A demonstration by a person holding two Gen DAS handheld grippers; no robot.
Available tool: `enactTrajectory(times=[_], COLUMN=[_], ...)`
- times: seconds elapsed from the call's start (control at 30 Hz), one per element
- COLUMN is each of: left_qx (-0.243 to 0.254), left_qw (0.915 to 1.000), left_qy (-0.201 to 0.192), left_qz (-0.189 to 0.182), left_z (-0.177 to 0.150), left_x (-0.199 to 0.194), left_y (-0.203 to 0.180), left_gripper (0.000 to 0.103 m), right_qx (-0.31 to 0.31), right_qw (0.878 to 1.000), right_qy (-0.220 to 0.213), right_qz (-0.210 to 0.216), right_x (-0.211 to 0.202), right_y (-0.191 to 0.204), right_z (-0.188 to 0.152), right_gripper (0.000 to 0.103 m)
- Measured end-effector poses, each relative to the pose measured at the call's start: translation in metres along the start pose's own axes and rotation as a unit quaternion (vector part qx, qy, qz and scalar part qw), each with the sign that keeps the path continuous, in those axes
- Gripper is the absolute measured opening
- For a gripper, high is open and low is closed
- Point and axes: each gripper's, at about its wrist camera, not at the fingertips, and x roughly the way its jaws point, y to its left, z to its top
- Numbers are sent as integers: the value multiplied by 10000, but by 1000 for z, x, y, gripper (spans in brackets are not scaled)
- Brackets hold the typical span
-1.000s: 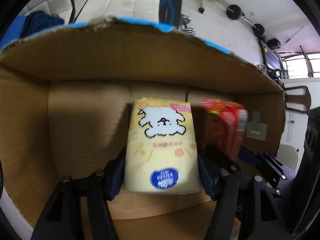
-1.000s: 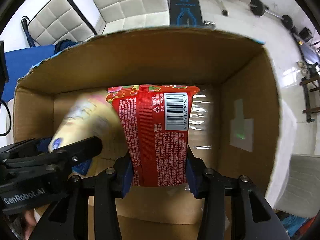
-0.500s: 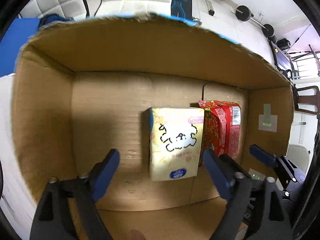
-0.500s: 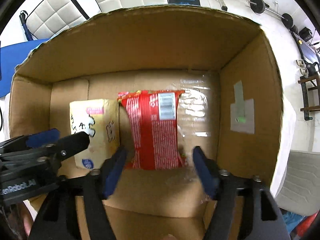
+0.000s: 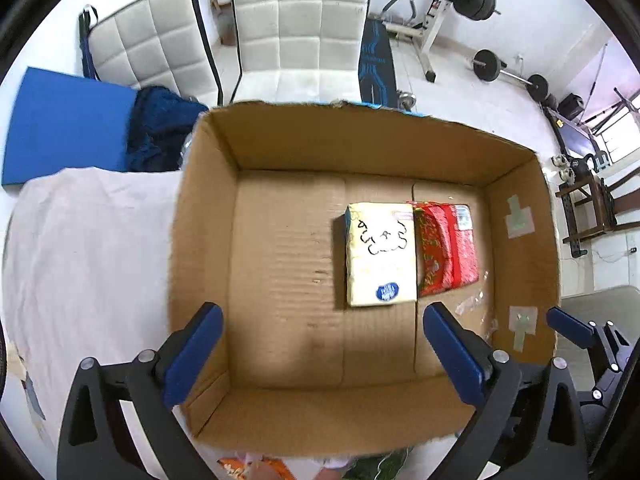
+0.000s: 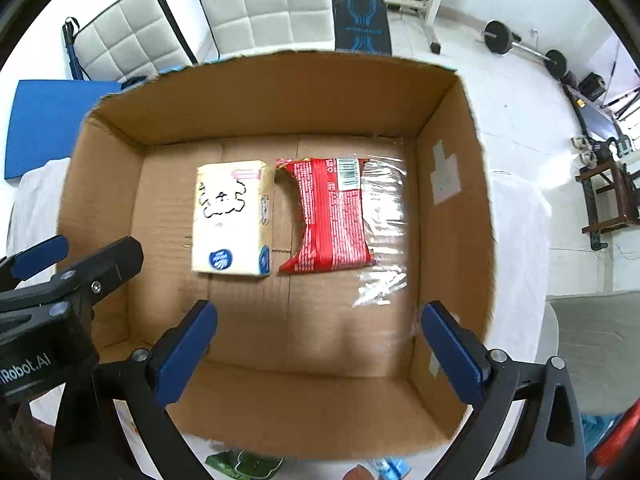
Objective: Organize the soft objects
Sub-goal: 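Carry both packs into the box and open both tools to release them, then grasp the panda snack bag with the left tool while the right grasps the green wipes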
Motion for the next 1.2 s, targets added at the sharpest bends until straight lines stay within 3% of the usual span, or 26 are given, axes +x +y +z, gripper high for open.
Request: enactTrajectory(times=[0.33,0.67,0.83,1.03,1.2], left_qx=[196,-7,-330,-741,-599], left_qw=[9979,9971,9980,9959,9928], left_qy=[-608,-755,-480,393,942], left_qz=[63,100,227,348,441], left_z=[-26,-60,-94,-147,-176], left_x=[-47,-84,-69,-8,37], left_y=[-24,-21,1,42,64], left_gripper=[103,103,103,103,103], right_qx=[173,282,383,693,1021], right_qw=[9988,9974,9986,9900,9801], right_qy=[-434,-635,-46,991,1483], right_qz=[-118,181,352,726,832], right_x=[-61,-111,-79,5,58], right_y=[3,1,3,8,14], right_z=[-44,-87,-119,-156,-171], right_gripper=[103,103,103,103,102])
